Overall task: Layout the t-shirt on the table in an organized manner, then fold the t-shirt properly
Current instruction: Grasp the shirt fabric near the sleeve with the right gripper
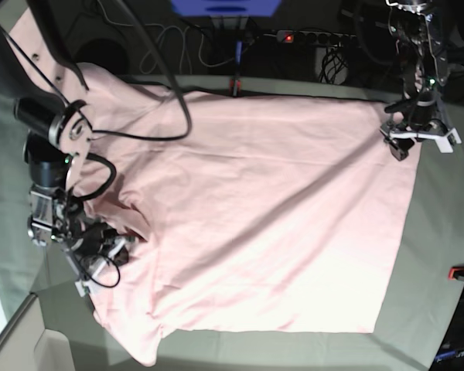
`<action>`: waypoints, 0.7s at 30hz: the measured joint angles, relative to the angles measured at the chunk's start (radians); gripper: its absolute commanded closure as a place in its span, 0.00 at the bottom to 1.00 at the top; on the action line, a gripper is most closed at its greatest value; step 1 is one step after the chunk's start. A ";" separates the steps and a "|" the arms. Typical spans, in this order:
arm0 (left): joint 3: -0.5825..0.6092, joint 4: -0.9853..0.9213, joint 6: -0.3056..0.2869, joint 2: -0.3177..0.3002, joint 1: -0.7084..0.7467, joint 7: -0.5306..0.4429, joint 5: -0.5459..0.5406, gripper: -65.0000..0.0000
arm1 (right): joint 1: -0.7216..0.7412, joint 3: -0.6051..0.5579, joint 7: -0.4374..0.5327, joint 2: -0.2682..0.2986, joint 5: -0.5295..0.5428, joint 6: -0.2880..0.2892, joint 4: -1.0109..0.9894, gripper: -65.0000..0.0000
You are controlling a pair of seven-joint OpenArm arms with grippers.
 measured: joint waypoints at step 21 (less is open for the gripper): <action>0.003 0.135 0.003 0.001 -0.055 0.023 -0.002 0.39 | -0.038 0.005 -0.010 0.072 0.000 -0.063 0.132 0.79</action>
